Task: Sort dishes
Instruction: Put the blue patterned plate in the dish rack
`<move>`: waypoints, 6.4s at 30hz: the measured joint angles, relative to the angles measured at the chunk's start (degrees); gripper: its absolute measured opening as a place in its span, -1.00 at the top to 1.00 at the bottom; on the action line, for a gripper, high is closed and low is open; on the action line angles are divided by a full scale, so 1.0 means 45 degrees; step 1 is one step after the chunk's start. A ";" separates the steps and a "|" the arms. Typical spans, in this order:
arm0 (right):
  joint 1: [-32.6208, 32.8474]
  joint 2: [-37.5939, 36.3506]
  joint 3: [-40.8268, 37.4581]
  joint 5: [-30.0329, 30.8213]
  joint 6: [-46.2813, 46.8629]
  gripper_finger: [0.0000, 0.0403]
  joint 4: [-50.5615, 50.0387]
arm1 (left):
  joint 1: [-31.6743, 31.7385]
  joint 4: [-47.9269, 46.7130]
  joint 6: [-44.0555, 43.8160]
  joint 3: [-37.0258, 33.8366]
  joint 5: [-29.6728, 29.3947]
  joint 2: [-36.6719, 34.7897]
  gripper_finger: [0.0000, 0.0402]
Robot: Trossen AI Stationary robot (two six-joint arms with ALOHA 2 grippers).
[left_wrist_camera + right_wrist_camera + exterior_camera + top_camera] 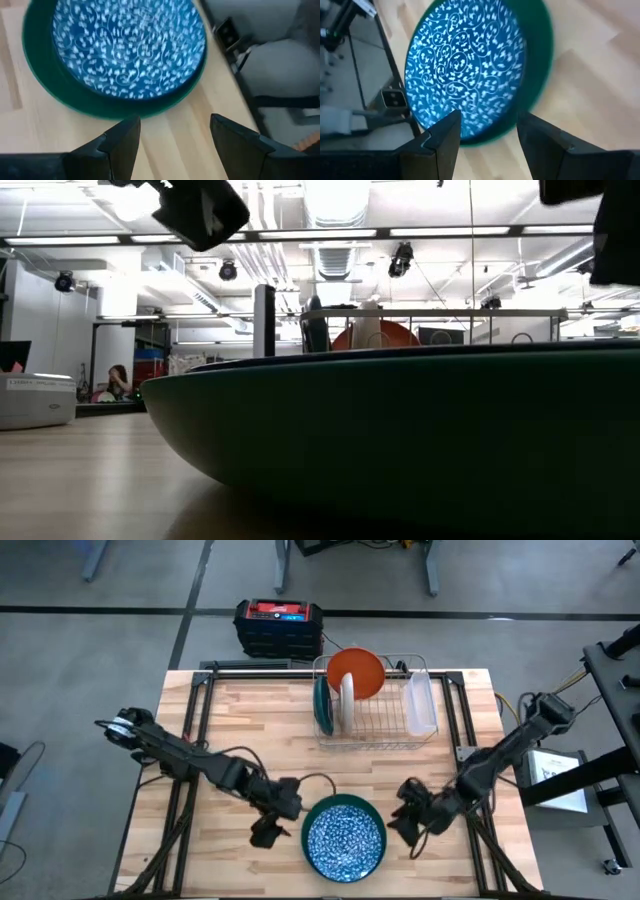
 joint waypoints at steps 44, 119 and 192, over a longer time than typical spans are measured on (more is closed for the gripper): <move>0.0183 0.2014 0.0881 0.1333 0.1893 0.09 0.1331 | -0.1252 0.3962 0.0036 0.0037 -0.3286 0.4568 -0.15; -0.0408 0.3460 0.0928 0.1787 0.1752 0.84 0.2338 | -0.0859 0.8740 0.0264 -0.2254 -0.2830 0.4286 -0.15; -0.4019 0.1046 1.0736 0.7580 -3.3777 0.89 -1.1435 | -0.1471 0.2992 0.2725 -0.2234 -0.0027 -0.3265 -0.15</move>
